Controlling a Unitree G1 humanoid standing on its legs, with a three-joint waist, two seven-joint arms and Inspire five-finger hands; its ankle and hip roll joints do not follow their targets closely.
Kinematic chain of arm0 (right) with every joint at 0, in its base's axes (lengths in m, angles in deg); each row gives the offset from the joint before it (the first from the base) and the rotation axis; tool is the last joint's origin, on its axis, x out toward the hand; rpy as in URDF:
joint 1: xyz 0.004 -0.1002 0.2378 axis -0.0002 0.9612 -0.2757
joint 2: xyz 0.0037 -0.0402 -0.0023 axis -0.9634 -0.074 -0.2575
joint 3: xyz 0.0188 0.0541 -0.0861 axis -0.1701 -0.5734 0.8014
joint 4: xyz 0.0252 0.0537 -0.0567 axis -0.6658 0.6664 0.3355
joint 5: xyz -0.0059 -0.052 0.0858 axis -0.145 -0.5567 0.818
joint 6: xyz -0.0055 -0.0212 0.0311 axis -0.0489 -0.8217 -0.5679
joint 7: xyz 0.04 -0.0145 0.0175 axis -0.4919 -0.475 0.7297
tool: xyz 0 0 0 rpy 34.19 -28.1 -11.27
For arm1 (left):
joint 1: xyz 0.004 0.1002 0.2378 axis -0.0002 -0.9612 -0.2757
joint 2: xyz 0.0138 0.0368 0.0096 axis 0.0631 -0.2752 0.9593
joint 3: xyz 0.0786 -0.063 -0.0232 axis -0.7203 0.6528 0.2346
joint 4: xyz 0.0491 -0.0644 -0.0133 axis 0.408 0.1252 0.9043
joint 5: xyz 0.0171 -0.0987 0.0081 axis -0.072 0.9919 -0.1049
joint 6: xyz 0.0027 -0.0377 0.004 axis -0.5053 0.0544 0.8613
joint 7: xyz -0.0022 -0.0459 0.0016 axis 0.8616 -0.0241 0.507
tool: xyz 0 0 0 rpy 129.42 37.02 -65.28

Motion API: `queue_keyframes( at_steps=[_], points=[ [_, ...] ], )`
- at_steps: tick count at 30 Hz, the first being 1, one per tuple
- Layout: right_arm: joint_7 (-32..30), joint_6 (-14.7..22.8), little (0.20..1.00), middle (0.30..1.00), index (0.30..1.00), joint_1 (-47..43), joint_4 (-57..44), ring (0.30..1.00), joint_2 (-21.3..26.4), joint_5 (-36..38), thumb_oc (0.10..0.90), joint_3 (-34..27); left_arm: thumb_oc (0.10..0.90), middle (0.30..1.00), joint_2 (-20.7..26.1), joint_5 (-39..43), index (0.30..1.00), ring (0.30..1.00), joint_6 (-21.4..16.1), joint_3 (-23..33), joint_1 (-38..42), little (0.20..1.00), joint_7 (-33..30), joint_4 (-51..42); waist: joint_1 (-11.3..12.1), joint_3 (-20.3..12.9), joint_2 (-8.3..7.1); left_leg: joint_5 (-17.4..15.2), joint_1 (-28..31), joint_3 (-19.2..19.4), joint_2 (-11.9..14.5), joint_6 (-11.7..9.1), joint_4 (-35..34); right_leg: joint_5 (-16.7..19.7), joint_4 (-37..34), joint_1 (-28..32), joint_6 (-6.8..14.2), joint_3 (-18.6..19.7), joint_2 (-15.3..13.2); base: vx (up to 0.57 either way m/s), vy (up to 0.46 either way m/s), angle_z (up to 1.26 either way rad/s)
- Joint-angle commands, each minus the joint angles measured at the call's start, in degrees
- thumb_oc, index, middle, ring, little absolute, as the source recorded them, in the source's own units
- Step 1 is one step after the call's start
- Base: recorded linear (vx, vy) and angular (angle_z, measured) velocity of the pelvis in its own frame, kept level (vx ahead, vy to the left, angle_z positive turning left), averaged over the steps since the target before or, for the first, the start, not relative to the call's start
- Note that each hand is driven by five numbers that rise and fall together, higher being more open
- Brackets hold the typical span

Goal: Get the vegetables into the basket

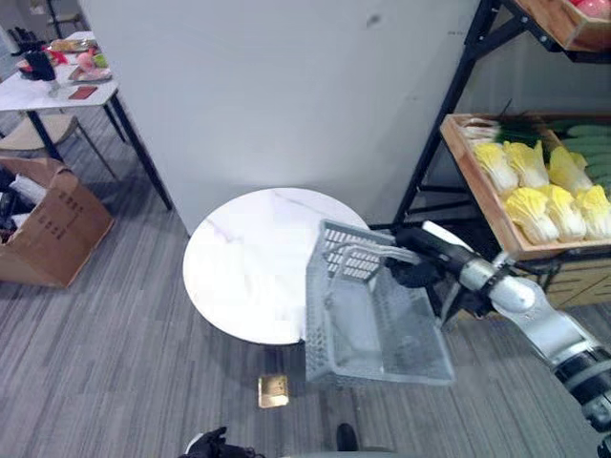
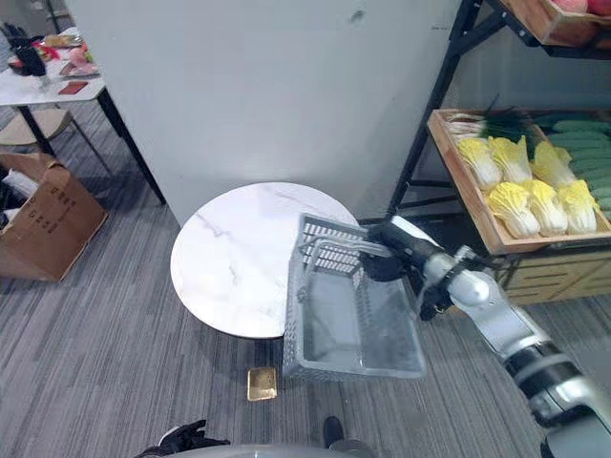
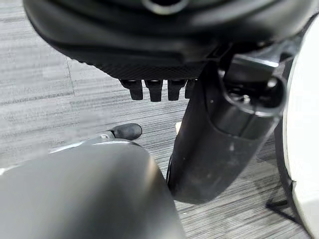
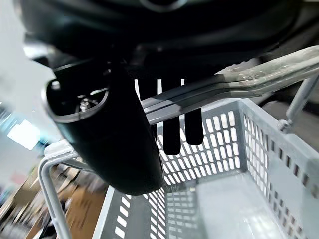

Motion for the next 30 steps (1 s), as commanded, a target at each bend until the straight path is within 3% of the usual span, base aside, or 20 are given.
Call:
queue_keyframes(
  at_steps=[1,6,13,30],
  points=[
    [-3.7,6.8,0.300,0.300,0.300,-7.4,-1.6,0.300,-1.4,2.4,0.400,-10.1,0.900,1.000,1.5,-1.9,1.000,1.000,-0.8,-2.7,2.5,1.000,1.2,3.7,2.3,-1.6,-3.66,-2.9,0.8,-2.2,-1.8,-1.0,0.4,-2.5,2.7,0.8,5.0,-0.5,-3.4,-0.01,-0.026,0.03],
    [-5.1,6.5,0.300,0.300,0.300,-2.1,5.4,0.300,-0.5,-1.0,0.400,-13.7,0.900,1.000,1.2,-3.5,1.000,1.000,-0.9,-4.5,2.5,1.000,1.7,3.1,1.3,-1.5,-3.03,-2.9,0.7,-1.8,-1.5,-1.2,0.3,-2.5,2.4,0.8,4.9,-0.4,-3.2,0.00,-0.010,-0.04],
    [-7.6,5.3,0.300,0.300,0.300,2.5,24.2,0.300,-0.2,-3.9,0.400,-16.8,0.900,1.000,1.4,-3.0,1.000,1.000,-0.8,-6.2,3.0,1.000,2.5,2.5,0.3,-0.8,-2.57,-2.8,0.4,-2.3,-1.2,-1.6,0.3,-3.0,2.6,0.8,4.6,-0.6,-2.8,0.00,-0.015,0.03],
    [-10.7,3.6,0.300,0.300,0.300,2.6,61.0,0.300,-8.2,-8.6,0.400,-15.7,0.900,1.000,0.9,-1.0,1.000,1.000,-1.3,-11.0,4.7,1.000,2.8,-0.5,0.6,0.5,-1.97,-2.2,-0.5,-3.0,-0.9,-1.9,0.3,-2.8,2.0,0.9,4.2,-1.4,-2.4,0.00,-0.003,0.01]
  ],
)
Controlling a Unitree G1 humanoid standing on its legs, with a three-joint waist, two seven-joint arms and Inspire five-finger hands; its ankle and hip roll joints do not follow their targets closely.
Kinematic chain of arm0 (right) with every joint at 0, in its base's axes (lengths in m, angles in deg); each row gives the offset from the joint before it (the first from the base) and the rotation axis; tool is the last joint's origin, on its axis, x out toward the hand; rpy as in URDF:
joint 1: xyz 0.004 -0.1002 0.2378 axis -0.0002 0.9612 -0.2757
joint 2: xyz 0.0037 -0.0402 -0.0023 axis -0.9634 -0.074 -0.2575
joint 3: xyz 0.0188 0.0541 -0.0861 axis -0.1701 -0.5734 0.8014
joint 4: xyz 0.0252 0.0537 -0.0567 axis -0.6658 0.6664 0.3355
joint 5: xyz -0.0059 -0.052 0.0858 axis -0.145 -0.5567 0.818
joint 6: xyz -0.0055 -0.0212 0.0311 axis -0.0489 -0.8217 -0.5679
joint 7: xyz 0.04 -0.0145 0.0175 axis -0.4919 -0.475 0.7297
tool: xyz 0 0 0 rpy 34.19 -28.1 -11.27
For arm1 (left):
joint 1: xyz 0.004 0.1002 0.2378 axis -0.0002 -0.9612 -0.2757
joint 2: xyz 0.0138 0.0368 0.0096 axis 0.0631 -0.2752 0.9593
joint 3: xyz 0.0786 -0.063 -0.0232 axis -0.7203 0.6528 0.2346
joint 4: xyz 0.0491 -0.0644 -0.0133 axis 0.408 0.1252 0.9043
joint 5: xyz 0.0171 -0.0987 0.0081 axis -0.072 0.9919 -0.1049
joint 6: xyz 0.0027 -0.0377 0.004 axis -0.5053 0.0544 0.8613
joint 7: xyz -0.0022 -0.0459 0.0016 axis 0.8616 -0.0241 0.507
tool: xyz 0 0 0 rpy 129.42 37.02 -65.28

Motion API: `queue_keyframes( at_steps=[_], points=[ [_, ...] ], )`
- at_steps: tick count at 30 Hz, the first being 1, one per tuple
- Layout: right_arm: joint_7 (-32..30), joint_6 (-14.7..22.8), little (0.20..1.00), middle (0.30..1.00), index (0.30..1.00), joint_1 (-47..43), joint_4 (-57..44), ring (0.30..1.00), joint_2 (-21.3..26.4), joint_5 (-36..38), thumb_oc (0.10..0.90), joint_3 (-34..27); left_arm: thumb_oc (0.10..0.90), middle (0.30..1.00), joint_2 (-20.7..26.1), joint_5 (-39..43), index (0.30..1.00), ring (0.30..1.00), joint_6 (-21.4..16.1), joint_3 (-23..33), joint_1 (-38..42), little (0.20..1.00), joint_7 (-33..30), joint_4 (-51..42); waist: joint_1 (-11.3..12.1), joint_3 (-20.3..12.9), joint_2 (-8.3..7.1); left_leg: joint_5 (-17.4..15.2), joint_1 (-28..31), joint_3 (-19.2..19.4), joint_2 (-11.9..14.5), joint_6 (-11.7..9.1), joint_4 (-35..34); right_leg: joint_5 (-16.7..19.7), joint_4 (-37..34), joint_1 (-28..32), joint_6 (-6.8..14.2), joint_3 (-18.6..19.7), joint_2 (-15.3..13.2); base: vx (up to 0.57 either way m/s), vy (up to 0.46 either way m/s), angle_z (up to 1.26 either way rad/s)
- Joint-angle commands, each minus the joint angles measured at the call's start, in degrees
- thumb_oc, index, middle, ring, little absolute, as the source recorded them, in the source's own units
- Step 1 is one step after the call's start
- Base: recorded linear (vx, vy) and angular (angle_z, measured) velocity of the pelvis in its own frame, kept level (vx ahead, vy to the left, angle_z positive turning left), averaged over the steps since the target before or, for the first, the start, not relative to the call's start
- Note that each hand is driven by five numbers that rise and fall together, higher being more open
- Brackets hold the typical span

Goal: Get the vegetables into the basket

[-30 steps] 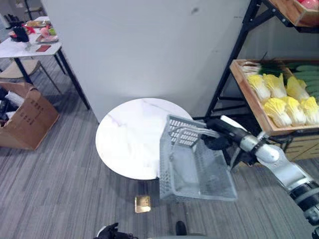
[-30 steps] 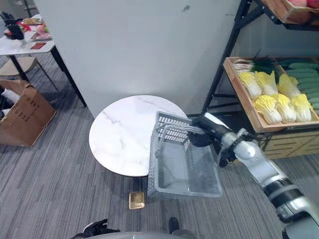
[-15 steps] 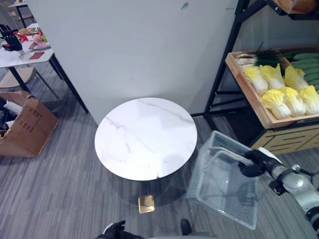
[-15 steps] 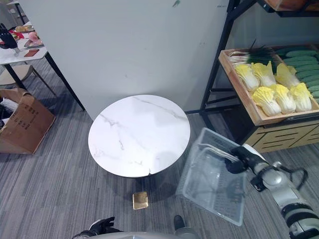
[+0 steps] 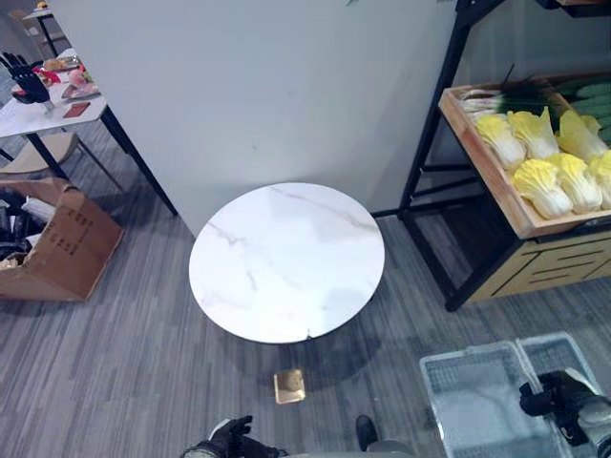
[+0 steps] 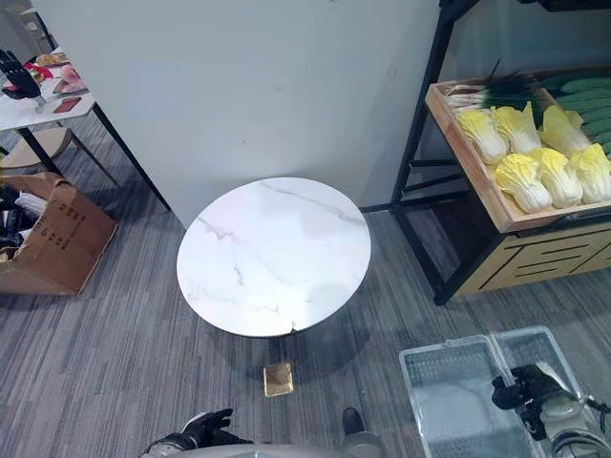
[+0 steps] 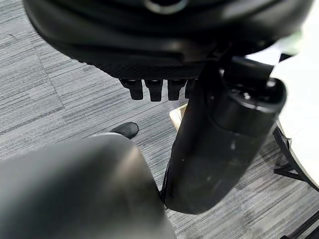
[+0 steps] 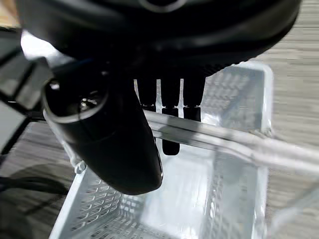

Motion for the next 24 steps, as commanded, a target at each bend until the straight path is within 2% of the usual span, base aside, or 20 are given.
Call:
queue_keyframes(
  at_steps=[1,3,5,12,13,18,22,24],
  points=[
    [-3.5,2.4,0.300,0.300,0.300,-7.0,1.6,0.300,-0.3,1.6,0.400,-3.2,0.900,1.000,2.1,0.4,1.000,1.000,-1.0,-1.7,2.2,1.000,0.4,1.7,0.6,-0.6,-5.50,-1.8,1.2,-2.6,-1.1,-1.7,0.1,-2.4,2.4,2.3,4.3,-0.9,-2.6,0.00,0.000,0.00],
    [-3.2,1.9,0.300,0.300,0.300,-5.9,5.2,0.300,-3.8,2.0,0.400,-2.9,0.900,1.000,1.9,0.4,1.000,1.000,-1.0,-2.4,2.4,1.000,0.5,1.0,0.9,-0.5,-5.24,-2.1,1.5,-2.8,-1.1,-1.6,0.1,-2.6,2.5,2.5,4.3,-1.0,-2.6,0.00,0.000,0.00],
    [-2.4,1.3,0.300,0.300,0.300,-5.7,6.9,0.300,-5.2,0.6,0.400,-1.5,0.900,1.000,2.0,0.0,1.000,1.000,-1.0,-3.4,2.4,1.000,1.0,0.1,1.1,-0.4,-5.10,-2.2,1.6,-3.0,-1.4,-1.4,0.2,-2.5,2.5,2.6,4.4,-1.0,-2.8,-0.02,0.041,0.02],
    [-2.5,1.0,0.300,0.300,0.300,-4.1,8.0,0.300,-7.2,3.2,0.400,-3.5,0.900,1.000,3.4,1.3,1.000,1.000,-1.9,-5.4,1.3,1.000,2.0,-5.3,1.7,0.4,-4.75,-2.5,1.2,-3.3,-2.3,-0.7,0.5,-1.9,2.5,2.2,4.8,-1.2,-3.6,-0.03,0.052,0.04],
    [-2.6,0.6,0.300,0.300,0.300,-3.1,7.8,0.300,-9.4,4.6,0.400,-3.7,0.900,1.000,4.2,-3.1,1.000,1.000,-1.0,-2.6,-0.3,1.000,2.2,0.8,2.3,0.8,-5.34,-2.7,1.0,-3.2,-2.7,-0.5,0.5,-1.5,2.5,1.7,5.2,-1.1,-4.0,-0.09,0.155,0.00],
    [-2.5,0.6,0.300,0.300,0.300,-1.8,6.1,0.300,-12.5,5.9,0.400,-3.2,0.900,1.000,4.7,-5.5,1.000,1.000,-0.9,-1.4,0.5,1.000,1.4,3.3,1.5,0.9,-5.57,-3.2,1.1,-1.1,-3.7,0.1,0.2,-0.2,2.1,0.6,6.0,0.6,-4.6,-0.03,0.091,-0.09],
    [-2.5,0.5,0.300,0.300,0.300,-2.4,5.1,0.300,-15.4,5.2,0.400,-1.5,0.900,1.000,5.1,-5.0,1.000,1.000,-0.9,-0.4,1.9,1.000,0.7,3.3,0.3,1.8,-5.76,-3.8,1.4,2.9,-4.7,0.8,0.2,2.0,2.6,-2.0,8.2,3.2,-5.0,-0.05,0.089,-0.52],
    [-2.5,0.3,0.300,0.300,0.300,-2.6,4.7,0.300,-16.0,4.8,0.400,-1.1,0.900,1.000,5.3,-4.9,1.000,1.000,-0.9,0.0,2.2,1.000,0.6,3.3,0.3,2.1,-5.79,-4.0,1.5,4.1,-4.9,1.0,0.2,2.7,2.8,-2.8,8.6,3.5,-5.2,-0.05,0.037,-0.91]
  ],
)
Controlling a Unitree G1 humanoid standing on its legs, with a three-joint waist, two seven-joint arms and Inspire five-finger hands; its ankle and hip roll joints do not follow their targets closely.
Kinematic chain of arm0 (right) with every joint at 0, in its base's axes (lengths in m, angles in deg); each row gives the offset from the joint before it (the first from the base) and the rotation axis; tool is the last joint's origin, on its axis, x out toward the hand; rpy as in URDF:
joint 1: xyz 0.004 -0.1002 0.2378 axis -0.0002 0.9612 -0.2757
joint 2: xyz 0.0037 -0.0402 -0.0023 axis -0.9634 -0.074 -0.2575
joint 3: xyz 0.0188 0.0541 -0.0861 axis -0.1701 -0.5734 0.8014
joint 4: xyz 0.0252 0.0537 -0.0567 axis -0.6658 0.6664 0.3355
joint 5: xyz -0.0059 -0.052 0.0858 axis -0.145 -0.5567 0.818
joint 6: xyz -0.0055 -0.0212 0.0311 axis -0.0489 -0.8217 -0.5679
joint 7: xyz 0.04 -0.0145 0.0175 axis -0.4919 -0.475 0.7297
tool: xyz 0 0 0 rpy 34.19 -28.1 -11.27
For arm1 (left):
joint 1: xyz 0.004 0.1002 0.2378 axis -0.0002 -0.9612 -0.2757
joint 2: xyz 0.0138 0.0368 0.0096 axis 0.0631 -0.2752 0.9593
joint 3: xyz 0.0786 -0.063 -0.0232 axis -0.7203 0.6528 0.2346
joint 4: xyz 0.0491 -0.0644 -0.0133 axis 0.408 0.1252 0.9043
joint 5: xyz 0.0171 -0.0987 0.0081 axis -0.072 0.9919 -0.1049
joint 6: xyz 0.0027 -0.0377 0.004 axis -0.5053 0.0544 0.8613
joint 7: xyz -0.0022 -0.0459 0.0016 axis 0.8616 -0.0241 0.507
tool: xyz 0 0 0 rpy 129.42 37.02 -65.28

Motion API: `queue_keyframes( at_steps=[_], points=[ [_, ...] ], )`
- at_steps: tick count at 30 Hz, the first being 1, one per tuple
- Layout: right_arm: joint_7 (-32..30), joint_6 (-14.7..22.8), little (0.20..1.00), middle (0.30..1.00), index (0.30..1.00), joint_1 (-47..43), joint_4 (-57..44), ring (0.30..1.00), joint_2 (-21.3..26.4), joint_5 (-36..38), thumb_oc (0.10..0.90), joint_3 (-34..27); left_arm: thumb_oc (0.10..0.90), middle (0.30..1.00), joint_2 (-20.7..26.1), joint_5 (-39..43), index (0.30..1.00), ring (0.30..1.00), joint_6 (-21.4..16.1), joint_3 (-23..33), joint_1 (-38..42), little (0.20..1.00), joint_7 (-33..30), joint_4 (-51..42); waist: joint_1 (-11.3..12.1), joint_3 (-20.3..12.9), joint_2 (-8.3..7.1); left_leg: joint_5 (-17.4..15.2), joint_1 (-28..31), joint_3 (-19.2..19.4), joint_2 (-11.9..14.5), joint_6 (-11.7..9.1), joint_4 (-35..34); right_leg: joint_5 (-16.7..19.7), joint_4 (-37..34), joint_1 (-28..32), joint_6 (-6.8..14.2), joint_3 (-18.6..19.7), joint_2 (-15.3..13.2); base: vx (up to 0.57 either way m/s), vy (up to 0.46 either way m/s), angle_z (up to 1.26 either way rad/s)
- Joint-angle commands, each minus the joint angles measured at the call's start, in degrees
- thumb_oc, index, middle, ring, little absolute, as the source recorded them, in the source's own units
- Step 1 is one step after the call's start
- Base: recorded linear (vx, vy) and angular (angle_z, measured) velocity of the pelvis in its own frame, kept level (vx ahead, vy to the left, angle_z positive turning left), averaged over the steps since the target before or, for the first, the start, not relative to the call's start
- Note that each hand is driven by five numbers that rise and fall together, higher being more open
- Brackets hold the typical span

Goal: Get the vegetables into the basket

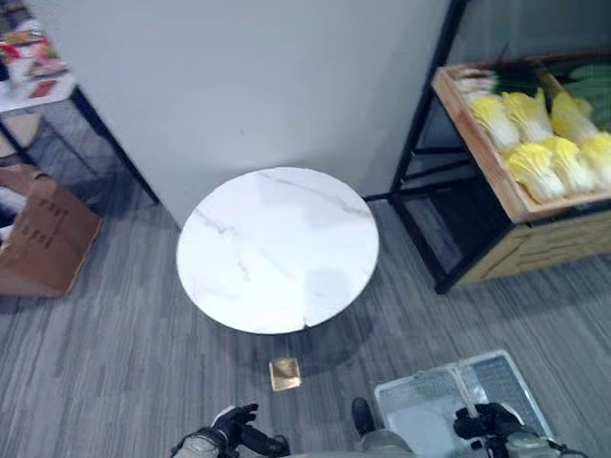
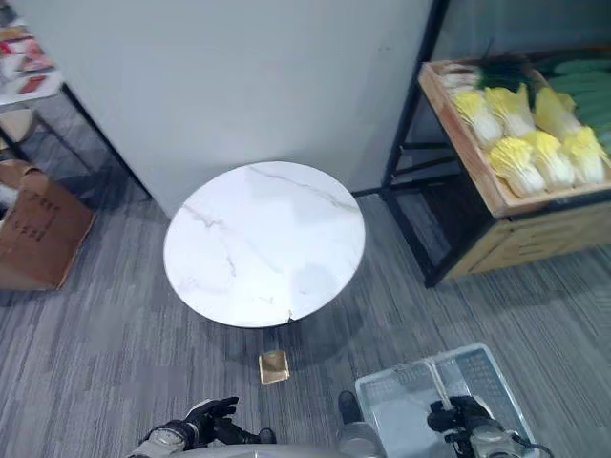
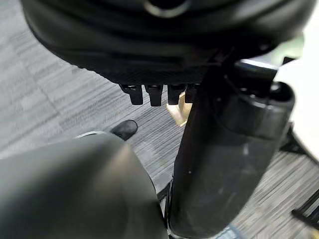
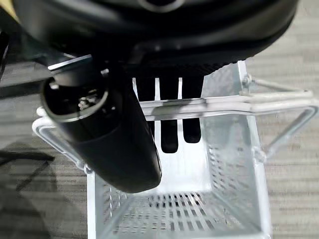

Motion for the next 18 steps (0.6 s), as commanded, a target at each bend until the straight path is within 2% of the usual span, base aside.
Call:
queue_keyframes(
  at_steps=[1,2,5,9,12,18],
  points=[
    [-0.6,0.2,0.300,0.300,0.300,-2.8,1.5,0.300,0.4,0.6,0.400,2.8,0.900,1.000,3.2,-0.9,1.000,1.000,-0.4,1.0,-0.7,1.000,-1.5,2.2,1.9,-0.5,-1.15,-2.5,0.2,-1.2,0.0,-2.1,0.5,0.9,3.2,-1.5,6.2,-8.7,-4.0,-0.09,0.014,-0.64],
    [-0.6,0.2,0.300,0.300,0.300,-2.9,1.5,0.300,0.4,0.6,0.400,2.8,0.900,1.000,3.2,-0.9,1.000,1.000,-0.4,1.0,-0.7,1.000,-1.5,2.2,1.9,-0.5,-1.11,-2.5,0.2,-1.2,0.1,-2.1,0.5,0.9,3.3,-1.5,6.1,-8.8,-4.0,-0.12,-0.047,-0.35],
    [-0.8,-0.2,0.300,0.300,0.300,-3.7,1.1,0.300,-1.5,0.1,0.400,4.3,0.900,1.000,4.3,0.0,1.000,1.000,0.2,3.1,0.5,1.000,-2.4,2.8,2.8,-0.4,-1.30,-1.9,-0.3,2.0,1.8,-3.3,0.4,0.9,4.0,-1.6,5.6,-19.2,-6.5,-0.05,-0.055,-1.28],
    [-0.9,-0.3,0.300,0.300,0.300,-3.6,0.5,0.300,-2.1,1.1,0.400,4.7,0.900,1.000,3.7,-0.5,1.000,1.000,0.3,2.8,1.4,1.000,-2.9,3.7,2.1,-1.3,-1.78,-1.6,-0.3,1.6,2.2,-3.9,0.4,0.5,2.9,-0.7,4.9,-19.4,-6.1,0.07,-0.075,-0.36],
    [-0.7,-0.4,0.300,0.300,0.300,-2.5,0.4,0.300,-3.2,2.9,0.400,5.0,0.900,1.000,2.5,-1.5,1.000,1.000,0.7,2.1,1.9,1.000,-3.0,3.7,1.2,-2.4,-0.70,-1.5,1.3,1.2,3.6,-5.1,0.4,-1.3,2.0,1.3,3.5,-19.3,-4.4,0.18,-0.173,-0.02],
    [-0.9,-0.4,0.300,0.300,0.300,-2.4,-0.4,0.300,-3.5,3.2,0.400,5.7,0.900,1.000,2.1,-1.4,1.000,1.000,1.0,1.0,2.6,1.000,-3.2,2.9,0.8,-2.1,0.48,0.0,0.2,1.0,5.5,-6.6,0.4,-2.5,1.9,0.6,2.6,-19.2,-2.7,0.04,-0.085,0.02]
  ],
)
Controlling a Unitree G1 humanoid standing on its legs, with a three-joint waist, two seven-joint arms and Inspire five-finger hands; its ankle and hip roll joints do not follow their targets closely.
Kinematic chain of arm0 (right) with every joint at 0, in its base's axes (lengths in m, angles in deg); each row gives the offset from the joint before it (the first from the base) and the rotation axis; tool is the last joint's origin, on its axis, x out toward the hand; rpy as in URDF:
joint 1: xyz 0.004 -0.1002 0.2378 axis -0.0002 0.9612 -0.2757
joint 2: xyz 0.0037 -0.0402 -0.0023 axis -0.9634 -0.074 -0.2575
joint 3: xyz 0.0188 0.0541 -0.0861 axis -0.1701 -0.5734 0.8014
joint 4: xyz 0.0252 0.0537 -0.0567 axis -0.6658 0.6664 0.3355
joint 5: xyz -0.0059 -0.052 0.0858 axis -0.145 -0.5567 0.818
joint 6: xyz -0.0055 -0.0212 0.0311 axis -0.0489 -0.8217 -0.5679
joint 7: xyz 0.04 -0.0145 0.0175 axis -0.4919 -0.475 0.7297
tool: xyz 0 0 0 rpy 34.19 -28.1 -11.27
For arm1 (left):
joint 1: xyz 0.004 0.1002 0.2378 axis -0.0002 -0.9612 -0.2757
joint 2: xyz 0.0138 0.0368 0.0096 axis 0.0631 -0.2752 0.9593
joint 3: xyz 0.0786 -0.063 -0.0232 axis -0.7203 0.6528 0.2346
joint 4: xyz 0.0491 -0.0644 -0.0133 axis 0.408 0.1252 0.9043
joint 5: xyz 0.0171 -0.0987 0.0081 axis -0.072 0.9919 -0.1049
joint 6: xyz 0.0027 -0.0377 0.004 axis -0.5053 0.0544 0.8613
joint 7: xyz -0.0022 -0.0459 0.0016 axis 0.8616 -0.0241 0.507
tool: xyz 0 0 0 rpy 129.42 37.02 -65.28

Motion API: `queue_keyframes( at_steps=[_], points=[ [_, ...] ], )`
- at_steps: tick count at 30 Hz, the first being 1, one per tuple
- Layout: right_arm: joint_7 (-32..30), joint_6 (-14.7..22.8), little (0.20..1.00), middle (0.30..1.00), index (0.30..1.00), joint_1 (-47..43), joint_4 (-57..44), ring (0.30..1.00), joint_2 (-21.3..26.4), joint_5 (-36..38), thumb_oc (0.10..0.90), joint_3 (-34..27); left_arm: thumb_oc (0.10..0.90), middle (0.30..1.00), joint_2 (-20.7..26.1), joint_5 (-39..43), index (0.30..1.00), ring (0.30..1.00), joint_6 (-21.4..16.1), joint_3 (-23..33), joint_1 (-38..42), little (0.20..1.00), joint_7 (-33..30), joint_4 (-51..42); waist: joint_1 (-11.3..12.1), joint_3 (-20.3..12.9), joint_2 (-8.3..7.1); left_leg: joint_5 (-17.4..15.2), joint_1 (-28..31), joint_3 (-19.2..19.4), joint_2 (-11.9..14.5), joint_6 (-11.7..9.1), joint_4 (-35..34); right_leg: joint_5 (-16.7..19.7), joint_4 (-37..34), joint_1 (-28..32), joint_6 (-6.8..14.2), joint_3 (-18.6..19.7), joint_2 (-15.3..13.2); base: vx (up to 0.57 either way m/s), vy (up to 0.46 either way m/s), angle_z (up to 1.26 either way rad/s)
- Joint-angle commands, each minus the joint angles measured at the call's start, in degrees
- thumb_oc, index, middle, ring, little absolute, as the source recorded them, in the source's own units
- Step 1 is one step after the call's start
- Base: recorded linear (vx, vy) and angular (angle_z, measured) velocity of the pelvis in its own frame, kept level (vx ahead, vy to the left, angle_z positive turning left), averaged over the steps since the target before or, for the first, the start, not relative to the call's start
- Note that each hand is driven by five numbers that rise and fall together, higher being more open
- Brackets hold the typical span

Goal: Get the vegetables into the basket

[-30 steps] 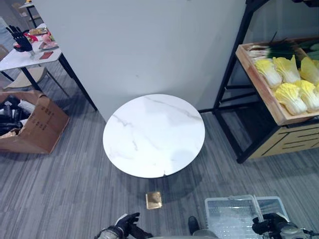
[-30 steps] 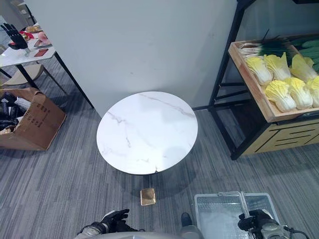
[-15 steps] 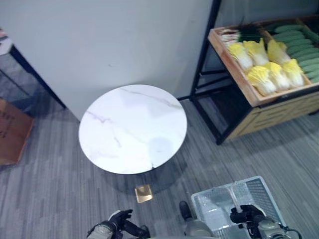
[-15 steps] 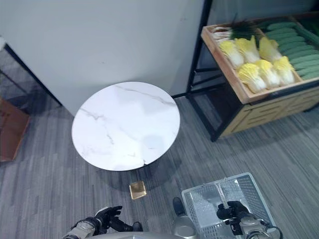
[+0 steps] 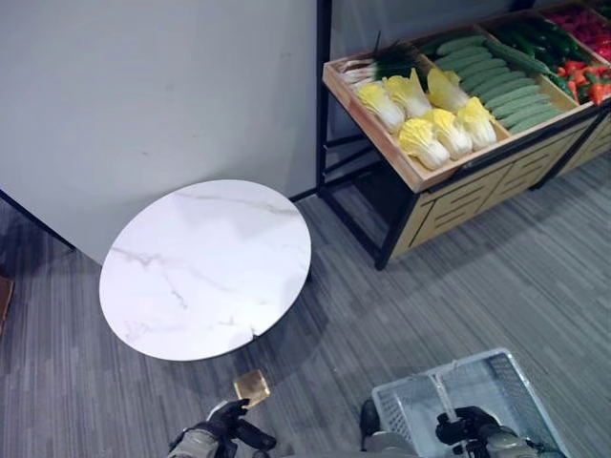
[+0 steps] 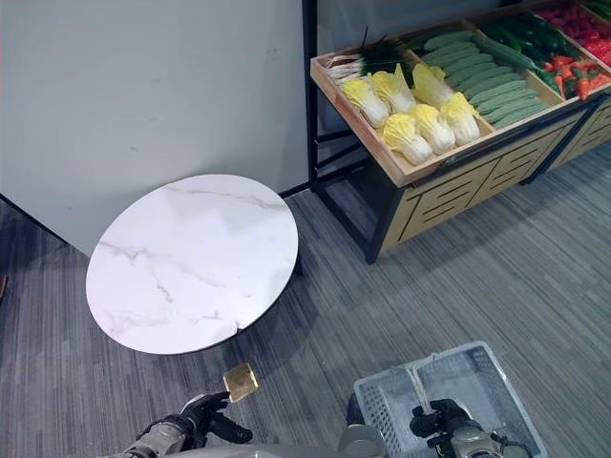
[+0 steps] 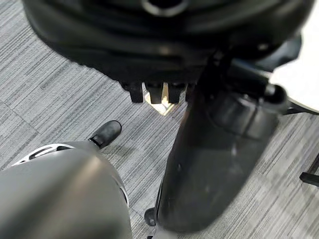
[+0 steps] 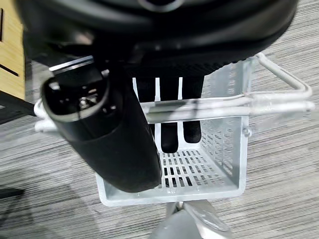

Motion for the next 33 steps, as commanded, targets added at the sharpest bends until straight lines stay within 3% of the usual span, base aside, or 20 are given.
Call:
queue_keyframes(
  at_steps=[1,4,5,6,7,8,10,13,19,21,23,24,25,26,27,29,30,33],
  points=[
    [0.2,1.2,0.300,0.300,0.300,-4.1,2.0,0.300,-2.1,3.2,0.400,2.2,0.900,1.000,3.4,-1.1,1.000,1.000,0.0,0.1,1.1,1.000,-0.5,1.0,0.0,0.5,-3.58,0.1,1.3,-2.8,-3.3,-1.4,-1.5,-1.5,2.1,0.0,4.3,3.8,-1.7,0.03,-0.115,-0.01],
    [0.1,1.2,0.300,0.300,0.300,-3.9,2.3,0.300,-2.0,3.4,0.400,2.5,0.900,1.000,3.5,0.5,1.000,1.000,-0.1,0.0,1.7,1.000,-0.3,-0.1,0.1,1.5,-3.06,1.1,0.7,-3.7,-2.1,-2.1,-1.5,-3.1,3.2,-0.7,3.3,3.6,-0.5,0.06,-0.133,0.10],
    [0.2,1.3,0.300,0.300,0.300,-3.7,2.4,0.300,-1.7,3.8,0.400,2.7,0.900,1.000,3.5,1.4,1.000,1.000,-0.3,-0.6,2.6,1.000,-0.1,-1.3,0.6,2.9,-3.46,1.7,-1.8,-5.8,-1.8,-2.4,3.9,-4.3,3.8,-0.1,2.1,3.4,0.2,0.08,-0.144,0.23],
    [0.2,1.3,0.300,0.300,0.300,-3.7,2.4,0.300,-1.7,3.8,0.400,2.7,0.900,1.000,3.5,1.4,1.000,1.000,-0.3,-0.6,2.6,1.000,-0.1,-1.3,0.6,2.8,-3.46,1.7,-1.8,-5.9,-1.8,-2.4,3.9,-4.3,3.8,-0.1,2.1,3.4,0.2,0.06,-0.162,0.28],
    [0.2,1.7,0.300,0.300,0.300,-3.9,2.0,0.300,-1.8,4.3,0.400,3.2,0.900,1.000,3.5,2.6,1.000,1.000,-0.7,-1.2,3.4,1.000,-0.1,-2.4,1.5,3.9,-4.28,2.2,-4.2,-10.9,-3.1,-2.6,6.2,-4.4,3.9,-0.1,1.7,3.8,0.5,0.11,-0.031,0.16],
    [0.0,1.8,0.300,0.300,0.300,-4.3,1.3,0.300,-3.2,4.9,0.400,4.0,0.900,1.000,1.9,3.6,1.000,1.000,-0.2,-0.5,5.7,1.000,-1.2,0.4,1.5,3.4,-6.03,1.3,-5.6,-14.4,-3.4,-2.2,3.3,-4.7,3.0,0.5,2.2,5.6,0.3,0.14,-0.014,0.11],
    [-0.1,1.9,0.300,0.300,0.300,-4.1,1.6,0.300,-2.8,6.4,0.400,3.5,0.900,1.000,2.8,6.8,1.000,1.000,-1.5,0.2,6.1,1.000,-1.5,-1.4,2.1,3.6,-6.93,2.1,-9.2,-16.7,-3.3,-2.3,2.5,-4.6,3.0,0.7,2.8,7.1,-0.5,0.14,0.093,-0.34],
    [-0.2,1.6,0.300,0.300,0.300,-3.8,2.0,0.300,-3.5,7.1,0.400,2.4,0.900,1.000,2.9,7.2,1.000,1.000,-0.9,0.9,5.7,1.000,-1.8,-0.8,1.9,3.4,-7.22,0.4,-8.1,-14.6,-3.5,-1.1,3.6,-5.5,4.3,0.6,2.9,9.0,-0.8,0.11,0.141,-0.46],
    [-0.1,1.8,0.300,0.300,0.300,-3.3,1.6,0.300,-4.3,6.9,0.400,1.8,0.900,1.000,3.7,6.2,1.000,1.000,-1.1,2.0,4.1,1.000,-1.7,-0.2,2.3,3.6,-8.78,-1.5,-5.6,-11.3,-5.8,1.2,3.1,-4.1,5.3,0.1,4.4,12.0,-2.6,0.03,0.191,-0.50],
    [0.0,1.8,0.300,0.300,0.300,-4.7,1.7,0.300,-5.0,7.0,0.400,2.3,0.900,1.000,4.5,5.9,1.000,1.000,-1.2,3.1,3.7,1.000,-2.0,0.6,3.1,4.2,-9.73,-2.6,-4.8,-9.7,-7.4,2.6,2.7,-1.8,5.0,-1.6,5.9,14.0,-3.6,-0.06,0.282,-0.76],
    [0.2,1.8,0.300,0.300,0.300,-5.8,1.5,0.300,-5.4,6.9,0.400,2.7,0.900,1.000,4.6,5.4,1.000,1.000,-1.2,2.9,3.6,1.000,-2.0,0.7,3.1,4.7,-10.37,-5.2,-5.3,-8.4,-8.6,3.6,6.2,-0.3,5.0,-2.6,6.9,15.8,-4.3,-0.07,0.191,-0.57],
    [0.2,2.0,0.300,0.300,0.300,-7.3,0.4,0.300,-5.3,7.2,0.400,3.1,0.900,1.000,5.0,5.6,1.000,1.000,-1.5,3.0,4.2,1.000,-2.3,-0.3,2.5,5.9,-10.97,-7.7,-6.8,-5.9,-9.3,4.1,11.0,2.5,4.1,-4.4,7.9,17.7,-4.8,-0.15,0.166,-0.80],
    [0.3,2.1,0.300,0.300,0.300,-8.0,-0.4,0.300,-5.3,6.9,0.400,3.4,0.900,1.000,7.8,2.9,1.000,1.000,-1.1,3.8,4.6,1.000,-0.8,1.8,2.4,6.3,-11.16,-8.1,-7.1,-4.5,-9.2,4.1,11.5,4.0,3.8,-5.4,8.6,18.5,-4.6,-0.26,0.072,-1.26],
    [-0.3,2.7,0.300,0.300,0.300,-7.8,-3.1,0.300,-5.8,6.2,0.400,4.3,0.900,1.000,7.0,4.1,1.000,1.000,-2.4,4.9,3.8,1.000,-4.9,-0.2,2.3,6.2,-11.83,-7.3,-7.5,-0.8,-7.7,3.6,10.3,7.8,2.6,-8.1,9.3,16.5,-5.0,-0.16,-0.011,-1.71],
    [-0.5,2.5,0.300,0.300,0.300,-8.3,-3.5,0.300,-6.5,6.0,0.400,4.9,0.900,1.000,7.3,3.1,1.000,1.000,-2.1,4.5,4.1,1.000,-3.2,0.7,2.5,6.1,-11.46,-7.0,-7.0,0.5,-6.6,3.3,9.9,7.8,3.3,-8.9,9.3,14.3,-4.7,-0.16,-0.029,-1.72],
    [-1.0,2.8,0.300,0.300,0.300,-7.7,-5.2,0.300,-6.7,5.8,0.400,5.4,0.900,1.000,7.6,3.5,1.000,1.000,-1.0,5.7,3.0,1.000,-5.0,0.5,3.6,6.0,-10.84,-5.5,-7.5,1.4,-5.6,3.2,9.0,4.7,4.6,-7.0,8.3,8.5,-5.8,-0.10,0.006,-1.02],
    [-1.0,2.8,0.300,0.300,0.300,-7.8,-5.2,0.300,-6.7,5.7,0.400,5.4,0.900,1.000,7.7,3.5,1.000,1.000,-1.0,5.7,3.0,1.000,-5.0,0.5,3.5,5.9,-10.99,-5.2,-7.7,1.3,-5.8,3.2,8.8,4.8,4.6,-7.2,8.2,8.5,-5.9,-0.11,0.027,-0.47],
    [-1.2,3.0,0.300,0.300,0.300,-7.2,-7.4,0.300,-6.2,5.1,0.400,5.6,0.900,1.000,6.9,4.0,1.000,1.000,-1.3,5.2,2.0,1.000,-4.7,-1.2,5.1,5.5,-10.26,-3.6,-7.8,3.3,-5.1,3.5,7.6,0.6,8.4,-3.6,7.0,3.9,-5.5,-0.11,0.027,-0.21]
  ],
)
